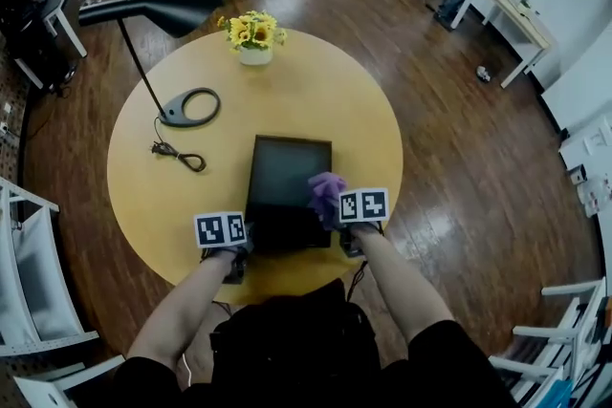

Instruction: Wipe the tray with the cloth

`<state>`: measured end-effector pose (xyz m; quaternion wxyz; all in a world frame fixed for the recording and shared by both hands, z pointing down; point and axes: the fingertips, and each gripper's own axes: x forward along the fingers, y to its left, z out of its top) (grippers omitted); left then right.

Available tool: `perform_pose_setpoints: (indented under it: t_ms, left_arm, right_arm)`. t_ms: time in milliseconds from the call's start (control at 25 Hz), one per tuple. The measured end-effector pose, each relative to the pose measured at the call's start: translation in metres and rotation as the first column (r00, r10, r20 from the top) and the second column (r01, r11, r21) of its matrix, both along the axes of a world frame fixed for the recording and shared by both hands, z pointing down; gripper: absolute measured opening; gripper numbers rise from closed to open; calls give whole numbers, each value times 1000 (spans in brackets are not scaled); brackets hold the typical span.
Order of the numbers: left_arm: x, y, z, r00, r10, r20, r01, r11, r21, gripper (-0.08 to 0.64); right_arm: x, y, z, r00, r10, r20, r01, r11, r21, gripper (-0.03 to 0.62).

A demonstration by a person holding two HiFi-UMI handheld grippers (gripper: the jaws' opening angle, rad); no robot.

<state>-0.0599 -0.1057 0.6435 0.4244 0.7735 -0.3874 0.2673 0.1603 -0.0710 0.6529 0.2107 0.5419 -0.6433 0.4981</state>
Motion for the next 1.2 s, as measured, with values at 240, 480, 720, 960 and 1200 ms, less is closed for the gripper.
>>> perform_pose_setpoints:
  t_ms: [240, 480, 720, 960, 1200]
  left_arm:
    - [2, 0, -4, 999, -52, -9, 53, 998, 25, 106]
    - [-1, 1, -4, 997, -74, -14, 74, 997, 31, 106]
    - [-1, 1, -4, 997, -72, -1, 72, 996, 47, 97]
    - [-3, 21, -8, 994, -108, 17, 107, 994, 35, 83]
    - [-5, 35, -4, 970, -241, -22, 240, 970, -34, 71]
  right_arm:
    - [-6, 35, -10, 989, 72, 131, -78, 996, 35, 118]
    - [-26, 76, -11, 986, 53, 157, -63, 996, 60, 118]
    - [-30, 75, -4, 996, 0, 88, -5, 999, 47, 117]
    - [-24, 70, -6, 996, -72, 54, 70, 997, 23, 110]
    - [-12, 34, -6, 984, -175, -10, 175, 984, 9, 109]
